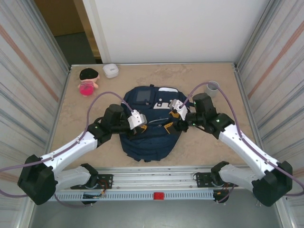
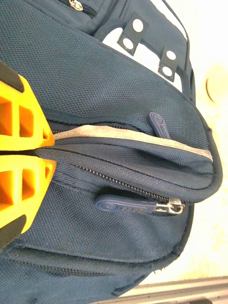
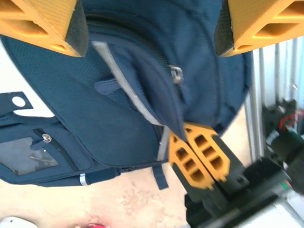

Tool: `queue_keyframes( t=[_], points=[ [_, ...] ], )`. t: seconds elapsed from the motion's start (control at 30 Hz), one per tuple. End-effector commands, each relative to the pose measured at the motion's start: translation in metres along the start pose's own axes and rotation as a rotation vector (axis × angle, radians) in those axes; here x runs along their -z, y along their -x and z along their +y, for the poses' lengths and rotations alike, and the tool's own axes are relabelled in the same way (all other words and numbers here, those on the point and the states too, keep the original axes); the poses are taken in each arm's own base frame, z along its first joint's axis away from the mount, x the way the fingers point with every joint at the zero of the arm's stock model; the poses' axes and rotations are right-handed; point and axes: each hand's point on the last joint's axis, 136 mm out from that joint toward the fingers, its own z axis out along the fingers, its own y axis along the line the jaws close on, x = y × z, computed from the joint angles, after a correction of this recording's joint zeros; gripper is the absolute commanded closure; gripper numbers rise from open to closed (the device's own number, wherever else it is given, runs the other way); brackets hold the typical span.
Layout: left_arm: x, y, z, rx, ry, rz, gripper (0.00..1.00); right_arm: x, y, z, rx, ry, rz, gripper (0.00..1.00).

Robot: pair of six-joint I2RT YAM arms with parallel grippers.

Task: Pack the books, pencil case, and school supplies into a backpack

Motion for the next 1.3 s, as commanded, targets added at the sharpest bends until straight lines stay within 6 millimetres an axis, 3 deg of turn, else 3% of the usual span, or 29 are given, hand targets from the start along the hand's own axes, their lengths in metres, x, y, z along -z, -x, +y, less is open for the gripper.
queue_keyframes(
  t=[0.0, 0.23, 0.33, 0.4, 0.47, 0.57, 0.7, 0.83, 0.93, 1.07, 1.27],
  points=[
    [0.018, 0.046, -0.008, -0.105, -0.049, -0.175, 0.95, -0.006, 0.002, 0.009, 0.176, 0.132, -0.003, 0.30],
    [0.023, 0.039, -0.008, -0.122, -0.045, -0.157, 0.94, -0.025, -0.008, -0.005, 0.203, 0.184, 0.035, 0.36],
    [0.022, 0.036, -0.002, -0.112, -0.021, -0.128, 0.93, -0.026, -0.002, -0.001, 0.205, 0.234, 0.016, 0.57],
    [0.023, 0.035, 0.009, -0.066, 0.039, -0.101, 0.81, -0.025, 0.002, -0.002, 0.189, 0.239, 0.012, 0.84],
    [0.030, 0.033, 0.027, 0.039, 0.136, -0.045, 0.66, -0.024, 0.006, -0.002, 0.179, 0.227, 0.005, 1.00],
    [0.043, 0.034, 0.031, 0.260, 0.185, 0.020, 0.49, -0.020, 0.011, 0.001, 0.172, 0.203, -0.017, 1.00],
    [0.051, 0.044, 0.005, 0.512, 0.173, 0.033, 0.39, -0.018, 0.018, 0.005, 0.171, 0.174, -0.056, 1.00],
    [0.051, 0.046, -0.022, 0.693, 0.189, 0.042, 0.38, -0.021, 0.019, 0.009, 0.152, 0.172, -0.043, 1.00],
    [0.047, 0.037, -0.029, 0.835, 0.242, 0.061, 0.38, -0.023, 0.016, 0.014, 0.149, 0.185, -0.032, 1.00],
    [0.037, 0.027, -0.025, 0.961, 0.292, 0.078, 0.38, -0.027, 0.021, 0.023, 0.160, 0.215, -0.045, 1.00],
    [0.017, 0.034, -0.018, 0.930, 0.287, 0.071, 0.37, -0.025, 0.032, 0.034, 0.183, 0.254, -0.064, 1.00]
  ],
)
